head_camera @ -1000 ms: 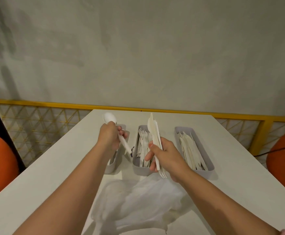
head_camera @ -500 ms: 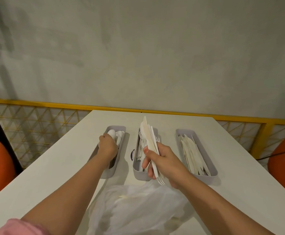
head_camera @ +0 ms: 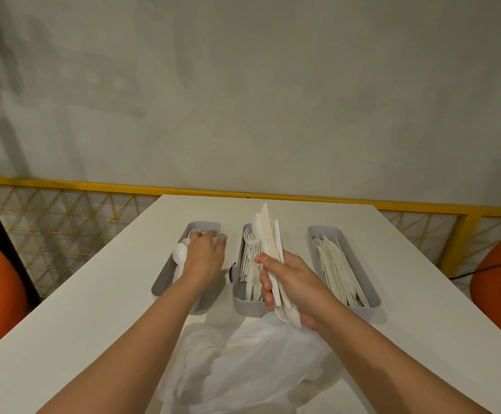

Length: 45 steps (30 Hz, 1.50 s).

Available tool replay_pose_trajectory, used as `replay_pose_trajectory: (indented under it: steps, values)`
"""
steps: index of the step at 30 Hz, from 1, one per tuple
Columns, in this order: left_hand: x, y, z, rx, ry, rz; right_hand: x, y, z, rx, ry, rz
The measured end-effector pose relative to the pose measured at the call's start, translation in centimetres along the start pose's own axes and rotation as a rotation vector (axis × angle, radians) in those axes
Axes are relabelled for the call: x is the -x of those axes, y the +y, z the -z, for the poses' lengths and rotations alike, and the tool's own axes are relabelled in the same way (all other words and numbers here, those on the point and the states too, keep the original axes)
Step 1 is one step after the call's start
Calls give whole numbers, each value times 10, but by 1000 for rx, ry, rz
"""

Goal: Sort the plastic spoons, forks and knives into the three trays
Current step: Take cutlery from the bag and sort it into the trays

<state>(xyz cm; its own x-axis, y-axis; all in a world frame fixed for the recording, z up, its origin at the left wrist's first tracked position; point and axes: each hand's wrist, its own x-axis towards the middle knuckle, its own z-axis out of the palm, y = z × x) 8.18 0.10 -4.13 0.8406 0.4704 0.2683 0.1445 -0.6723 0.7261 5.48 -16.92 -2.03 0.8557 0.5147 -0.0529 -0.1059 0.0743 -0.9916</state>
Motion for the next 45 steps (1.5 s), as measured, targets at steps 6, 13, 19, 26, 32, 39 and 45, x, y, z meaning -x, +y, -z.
replay_pose_trajectory:
  steps: [6,13,19,26,32,39,45]
  values:
    - [41,43,12,794,-769,150,2,-5,2,-108,-100,-31]
    - [55,59,15,891,-808,134,7,-7,3,-76,-156,-85]
    - [48,55,12,1076,-541,294,8,-3,5,162,-58,-55]
    - [40,49,15,1242,-392,413,11,-4,12,283,-12,20]
    - [28,37,15,1252,-301,452,13,-4,14,245,40,75]
    - [10,12,34,1272,-162,495,6,-9,12,204,96,155]
    - [-8,-16,64,1269,-57,517,-12,-17,-3,193,50,129]
